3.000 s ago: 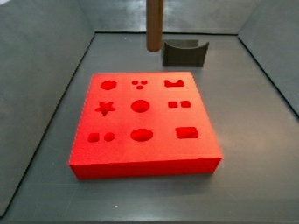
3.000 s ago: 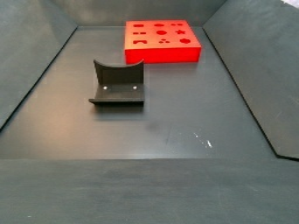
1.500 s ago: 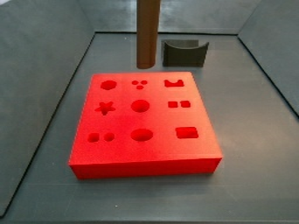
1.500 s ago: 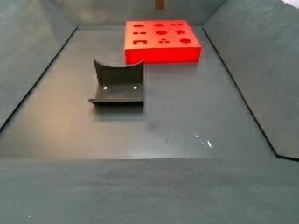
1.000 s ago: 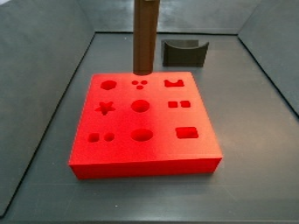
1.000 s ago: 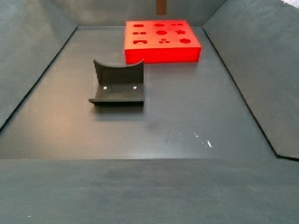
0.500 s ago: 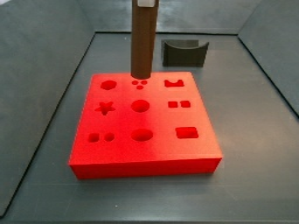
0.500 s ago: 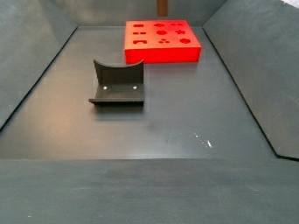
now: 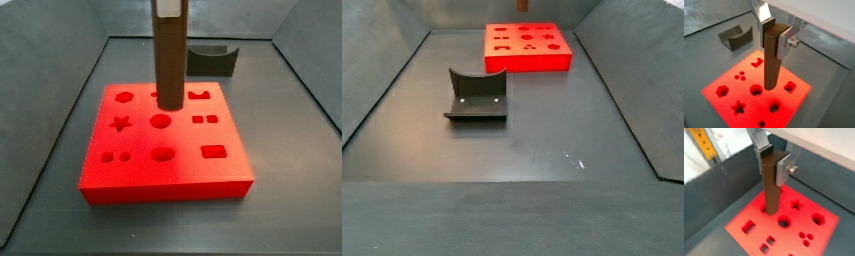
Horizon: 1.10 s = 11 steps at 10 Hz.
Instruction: Insert the oval object.
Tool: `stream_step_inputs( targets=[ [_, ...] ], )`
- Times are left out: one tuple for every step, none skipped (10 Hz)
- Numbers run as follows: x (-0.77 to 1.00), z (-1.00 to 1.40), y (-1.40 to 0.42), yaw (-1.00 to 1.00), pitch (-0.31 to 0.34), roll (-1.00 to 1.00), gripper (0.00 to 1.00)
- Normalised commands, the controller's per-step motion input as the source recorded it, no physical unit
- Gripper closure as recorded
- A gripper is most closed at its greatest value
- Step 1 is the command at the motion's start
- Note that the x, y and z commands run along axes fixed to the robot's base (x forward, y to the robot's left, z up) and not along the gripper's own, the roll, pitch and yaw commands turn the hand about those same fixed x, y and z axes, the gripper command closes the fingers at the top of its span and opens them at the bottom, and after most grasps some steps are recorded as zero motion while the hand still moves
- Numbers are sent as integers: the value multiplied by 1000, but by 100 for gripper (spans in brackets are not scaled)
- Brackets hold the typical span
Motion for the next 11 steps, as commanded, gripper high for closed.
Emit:
stream_step_inputs(
  targets=[
    [-49, 0, -471, 83, 0, 294, 100],
    [0, 0, -189, 29, 0, 61, 100],
    [-26, -51, -229, 0, -10, 36, 100],
    [60, -131, -366, 243, 0, 141, 100],
    [0, -123, -211, 363, 0, 150, 100],
    [0, -17, 0, 0, 0, 0, 100],
    [0, -80, 0, 0, 0, 0, 100],
    [0, -177, 0, 0, 0, 0, 100],
    [0, -377, -91, 0, -20, 0, 100],
    [0, -417, -109, 0, -34, 0, 100],
    [0, -380, -89, 0, -40, 0, 100]
  ],
)
